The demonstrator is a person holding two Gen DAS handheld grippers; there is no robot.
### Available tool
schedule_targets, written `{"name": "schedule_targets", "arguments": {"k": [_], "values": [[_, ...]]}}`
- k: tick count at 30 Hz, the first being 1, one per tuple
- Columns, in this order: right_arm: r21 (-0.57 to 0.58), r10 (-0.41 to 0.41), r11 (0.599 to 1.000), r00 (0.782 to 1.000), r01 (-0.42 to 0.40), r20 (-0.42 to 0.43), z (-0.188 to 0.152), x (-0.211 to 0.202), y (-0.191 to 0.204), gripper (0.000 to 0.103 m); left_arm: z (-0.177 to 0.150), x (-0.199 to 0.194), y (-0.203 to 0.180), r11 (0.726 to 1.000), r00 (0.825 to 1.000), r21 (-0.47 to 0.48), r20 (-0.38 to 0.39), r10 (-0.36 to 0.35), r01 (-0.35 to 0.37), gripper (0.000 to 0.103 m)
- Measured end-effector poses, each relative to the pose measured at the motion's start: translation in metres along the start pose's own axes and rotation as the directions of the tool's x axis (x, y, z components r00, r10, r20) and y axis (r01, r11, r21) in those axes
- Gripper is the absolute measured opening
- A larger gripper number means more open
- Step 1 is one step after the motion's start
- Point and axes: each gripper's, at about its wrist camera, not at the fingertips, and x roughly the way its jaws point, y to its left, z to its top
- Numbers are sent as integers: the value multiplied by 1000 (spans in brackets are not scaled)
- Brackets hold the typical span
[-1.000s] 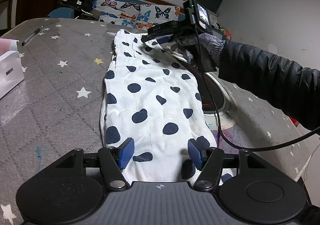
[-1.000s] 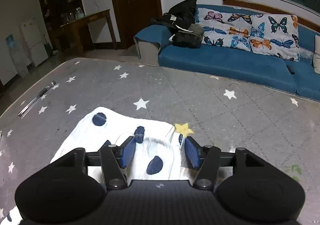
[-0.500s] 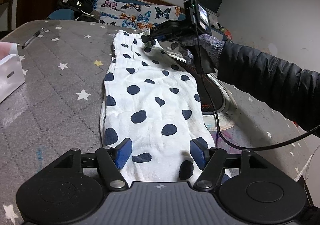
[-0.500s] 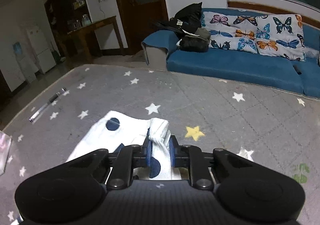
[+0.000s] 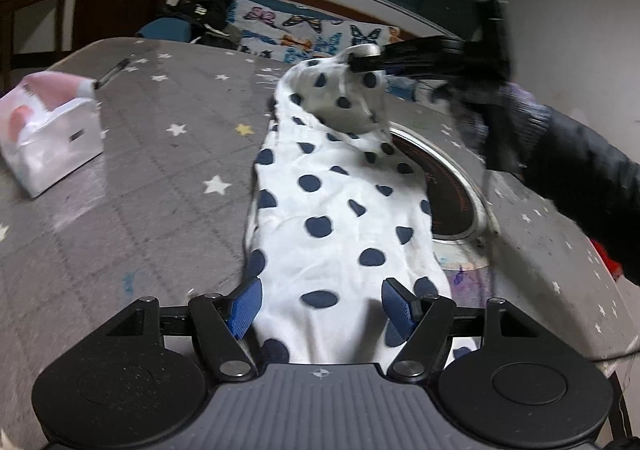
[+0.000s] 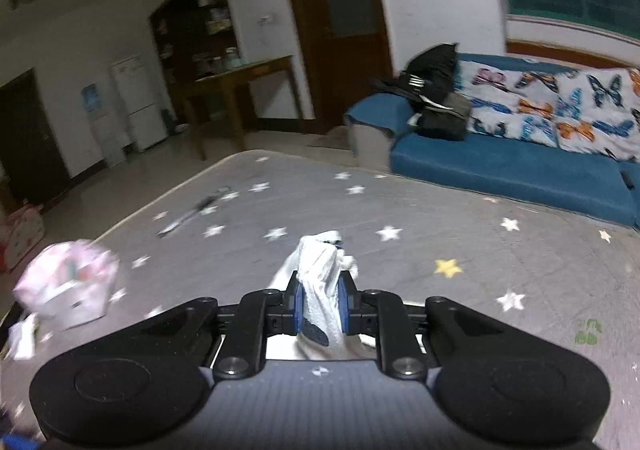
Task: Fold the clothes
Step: 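Lift the waistband with the right gripper and fold it toward the left gripper over the hems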
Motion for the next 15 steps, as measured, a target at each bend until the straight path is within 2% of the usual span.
{"name": "schedule_targets", "arguments": {"k": [7,15], "values": [[-90,113,989,993,-115,-25,-24,-52,50,16,-12,-17,15,996,998,-73,8,54,-53,70],[-175,240,952,967,-251,-80,-63,-99,107,16,-29,-37,25,990,995,-111,26,92,-89,70]]}}
